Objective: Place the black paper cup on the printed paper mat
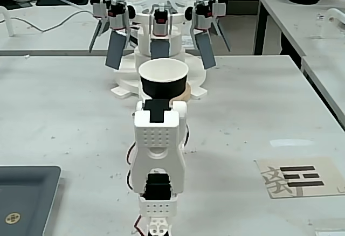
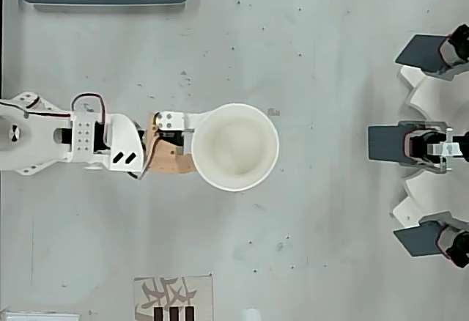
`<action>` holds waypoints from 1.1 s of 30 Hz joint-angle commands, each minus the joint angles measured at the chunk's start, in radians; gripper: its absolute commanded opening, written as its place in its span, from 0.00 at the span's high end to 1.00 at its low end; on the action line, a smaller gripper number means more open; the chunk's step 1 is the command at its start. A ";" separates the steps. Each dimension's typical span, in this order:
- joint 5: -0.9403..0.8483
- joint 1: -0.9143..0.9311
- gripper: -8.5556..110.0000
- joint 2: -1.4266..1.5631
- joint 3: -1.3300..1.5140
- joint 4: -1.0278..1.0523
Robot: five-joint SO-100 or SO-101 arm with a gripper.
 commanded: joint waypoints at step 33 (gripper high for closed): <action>0.071 0.609 0.83 0.071 0.192 -0.181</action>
